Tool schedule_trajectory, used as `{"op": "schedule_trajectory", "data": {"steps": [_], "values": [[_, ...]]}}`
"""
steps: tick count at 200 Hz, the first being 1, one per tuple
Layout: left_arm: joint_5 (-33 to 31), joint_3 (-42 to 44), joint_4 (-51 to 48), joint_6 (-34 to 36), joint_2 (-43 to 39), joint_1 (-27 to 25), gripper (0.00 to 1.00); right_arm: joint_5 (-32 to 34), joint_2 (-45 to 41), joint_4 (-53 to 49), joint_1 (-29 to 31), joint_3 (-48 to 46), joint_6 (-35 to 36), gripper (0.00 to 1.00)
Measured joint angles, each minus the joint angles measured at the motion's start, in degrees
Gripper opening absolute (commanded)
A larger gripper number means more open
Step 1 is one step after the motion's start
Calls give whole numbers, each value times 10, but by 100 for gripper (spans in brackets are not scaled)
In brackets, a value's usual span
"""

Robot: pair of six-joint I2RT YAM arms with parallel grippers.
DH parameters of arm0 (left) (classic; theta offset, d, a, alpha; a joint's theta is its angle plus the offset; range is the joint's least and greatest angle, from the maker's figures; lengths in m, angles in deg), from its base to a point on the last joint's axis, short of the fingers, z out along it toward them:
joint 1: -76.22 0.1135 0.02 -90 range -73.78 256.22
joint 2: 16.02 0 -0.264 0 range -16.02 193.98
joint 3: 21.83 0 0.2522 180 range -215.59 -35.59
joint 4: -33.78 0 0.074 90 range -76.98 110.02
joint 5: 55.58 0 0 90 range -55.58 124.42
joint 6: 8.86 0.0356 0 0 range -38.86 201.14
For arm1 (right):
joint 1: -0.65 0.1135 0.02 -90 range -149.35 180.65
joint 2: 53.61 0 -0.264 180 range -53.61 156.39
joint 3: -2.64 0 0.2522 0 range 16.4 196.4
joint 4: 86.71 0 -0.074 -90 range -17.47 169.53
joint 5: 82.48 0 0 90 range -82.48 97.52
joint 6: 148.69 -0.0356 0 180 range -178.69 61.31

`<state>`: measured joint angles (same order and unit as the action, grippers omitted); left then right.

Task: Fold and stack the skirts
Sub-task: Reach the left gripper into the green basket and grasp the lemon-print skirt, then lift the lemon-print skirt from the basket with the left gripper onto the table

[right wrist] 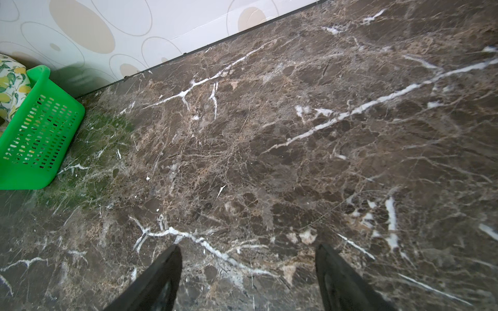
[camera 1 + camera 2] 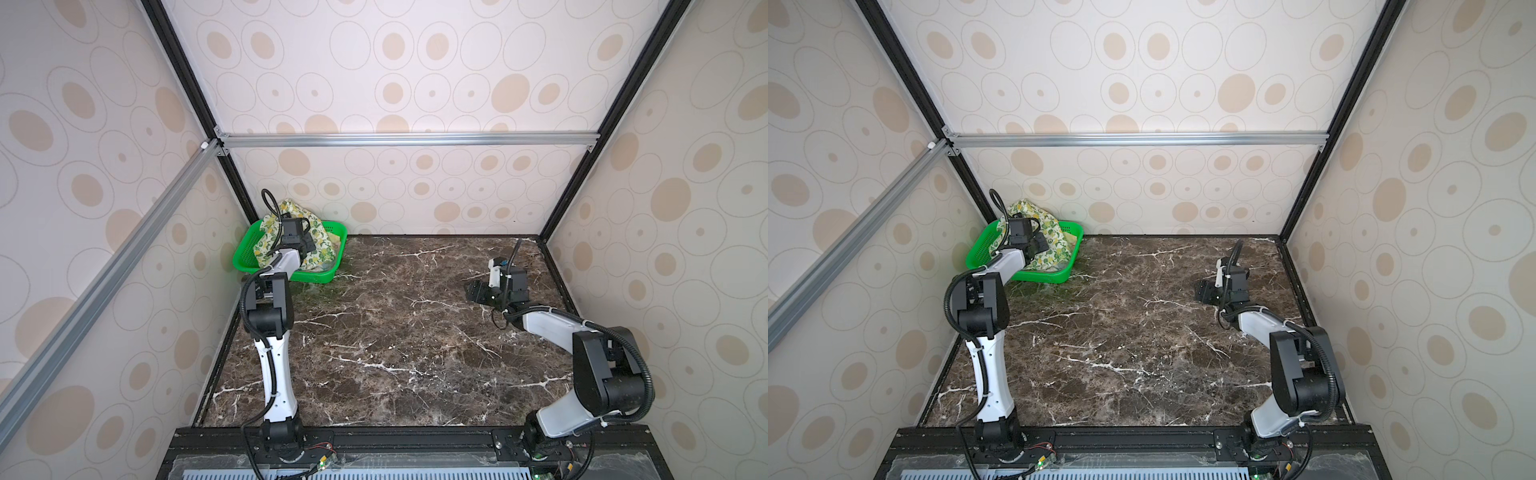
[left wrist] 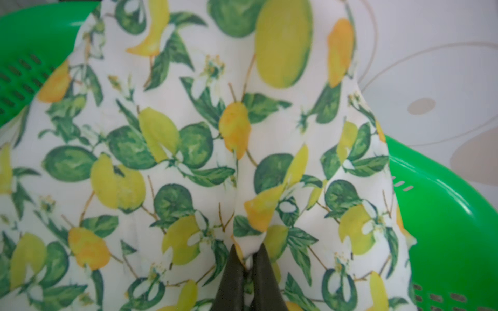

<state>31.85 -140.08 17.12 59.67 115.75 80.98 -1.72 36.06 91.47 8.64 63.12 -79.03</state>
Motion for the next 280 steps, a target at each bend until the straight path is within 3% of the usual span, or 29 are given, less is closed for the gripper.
{"op": "schedule_trajectory", "data": {"steps": [79, 166, 206, 252, 280], "values": [[17, 51, 6, 1, -78, 0, 0, 0, -12, -3, 2, 0, -3, 80], [24, 21, -47, 33, -267, -23, 0, 0, -80, -26, 4, 0, -3, 80], [38, -2, -54, 42, -355, -56, 0, 0, -123, -40, 7, 0, -3, 80], [101, -23, -54, 34, -418, -111, 0, 0, -186, -68, 10, -2, -3, 81], [130, 37, -28, 17, -469, -157, 0, 0, -226, -93, 10, -5, -3, 81]]}}
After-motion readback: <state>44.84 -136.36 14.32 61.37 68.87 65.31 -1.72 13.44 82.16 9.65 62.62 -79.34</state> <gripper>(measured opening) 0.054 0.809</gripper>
